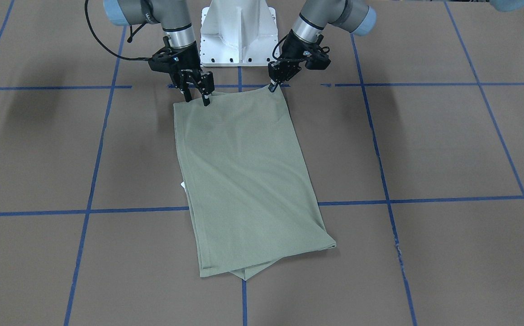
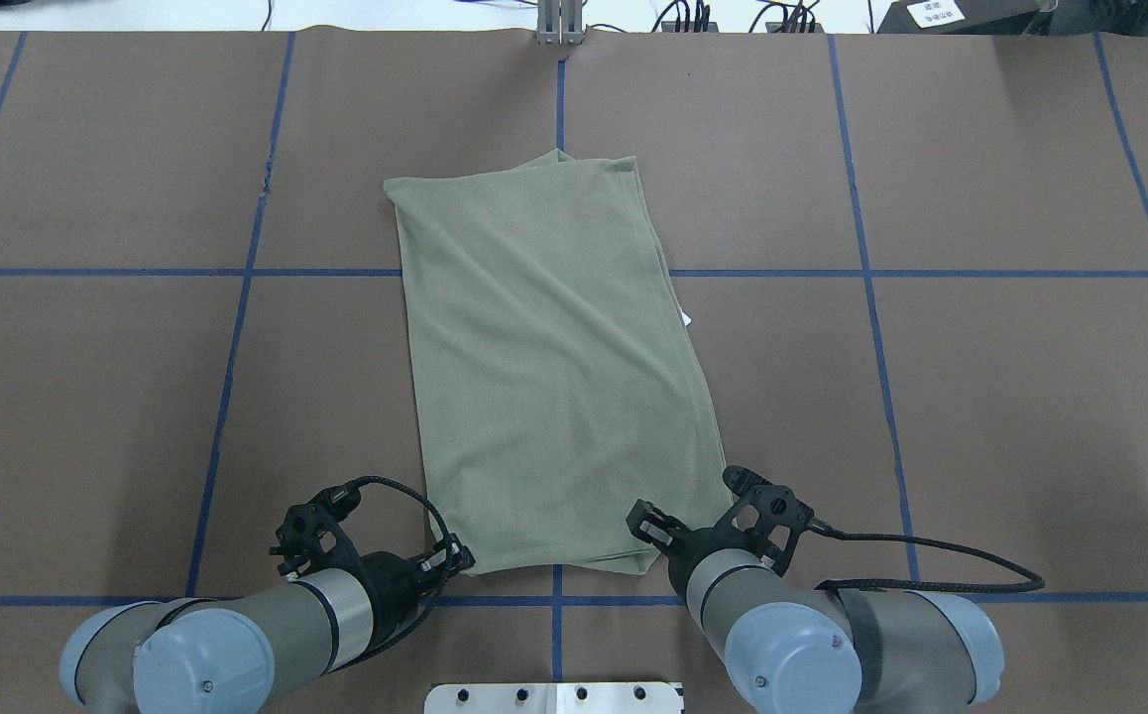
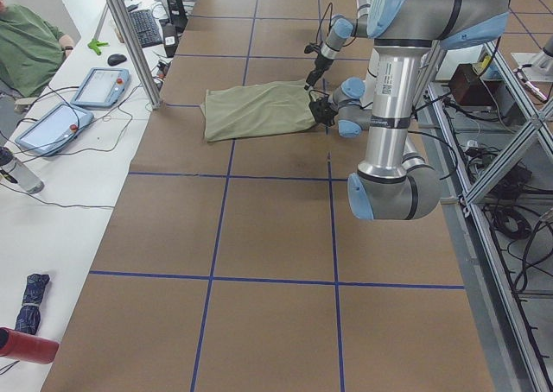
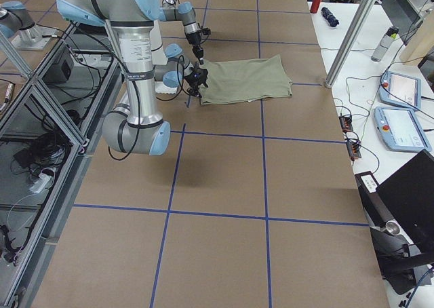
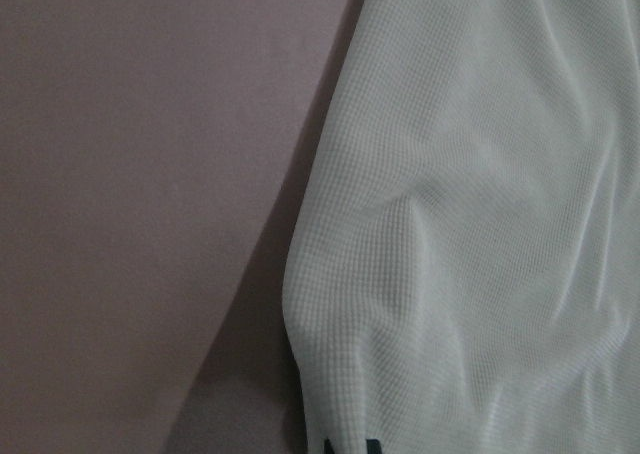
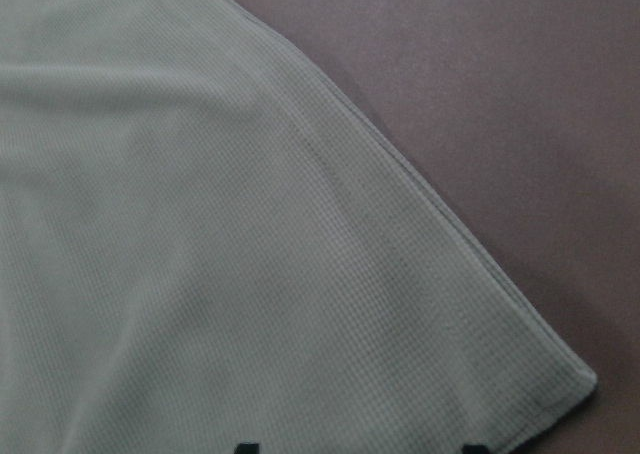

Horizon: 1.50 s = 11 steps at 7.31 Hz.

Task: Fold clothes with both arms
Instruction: 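Lower both grippers and grasp the shirt's near edge corners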

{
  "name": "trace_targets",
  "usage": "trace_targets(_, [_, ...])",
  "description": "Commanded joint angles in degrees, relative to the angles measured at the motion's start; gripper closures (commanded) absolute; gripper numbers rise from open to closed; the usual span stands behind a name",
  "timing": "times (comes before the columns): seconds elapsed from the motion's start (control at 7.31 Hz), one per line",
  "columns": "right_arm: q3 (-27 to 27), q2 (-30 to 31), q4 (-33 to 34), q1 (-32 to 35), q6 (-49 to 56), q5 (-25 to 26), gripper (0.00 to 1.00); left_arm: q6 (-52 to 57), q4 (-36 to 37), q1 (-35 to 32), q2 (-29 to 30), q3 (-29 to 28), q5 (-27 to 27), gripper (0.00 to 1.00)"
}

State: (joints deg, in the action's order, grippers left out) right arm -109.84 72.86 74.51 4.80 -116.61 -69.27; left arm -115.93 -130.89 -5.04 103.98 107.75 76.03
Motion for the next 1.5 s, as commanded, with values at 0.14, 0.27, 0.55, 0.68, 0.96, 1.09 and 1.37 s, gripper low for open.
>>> trace_targets(0.14, [2.0,-2.0,0.2,-0.1,-0.3,0.2,0.32,0.0,-0.1,0.0,-0.1,0.0,0.0,1.0])
trace_targets(0.27, [2.0,-2.5,0.1,0.1,-0.4,0.3,0.51,0.0,-0.1,0.0,-0.1,0.0,-0.1,1.0])
trace_targets(0.55, [2.0,-3.1,0.1,0.4,-0.5,0.3,1.0,0.0,-0.1,-0.1,0.0,0.0,-0.1,1.0])
trace_targets(0.68, [2.0,-3.1,0.1,0.6,-0.5,0.3,1.0,0.0,-0.1,0.0,0.1,0.1,0.0,1.0])
trace_targets(0.96, [1.1,-3.2,0.2,1.0,-0.8,0.3,1.0,1.0,-0.1,-0.1,0.1,0.3,0.1,1.0])
trace_targets(1.09, [-0.8,-3.0,1.3,1.2,-0.7,0.2,1.0,3.8,0.1,-0.6,-0.8,3.3,0.4,1.0])
trace_targets(1.37, [-14.8,-2.8,16.4,0.7,-2.2,-0.3,1.0,6.3,11.3,-0.7,-3.6,19.0,3.4,1.0])
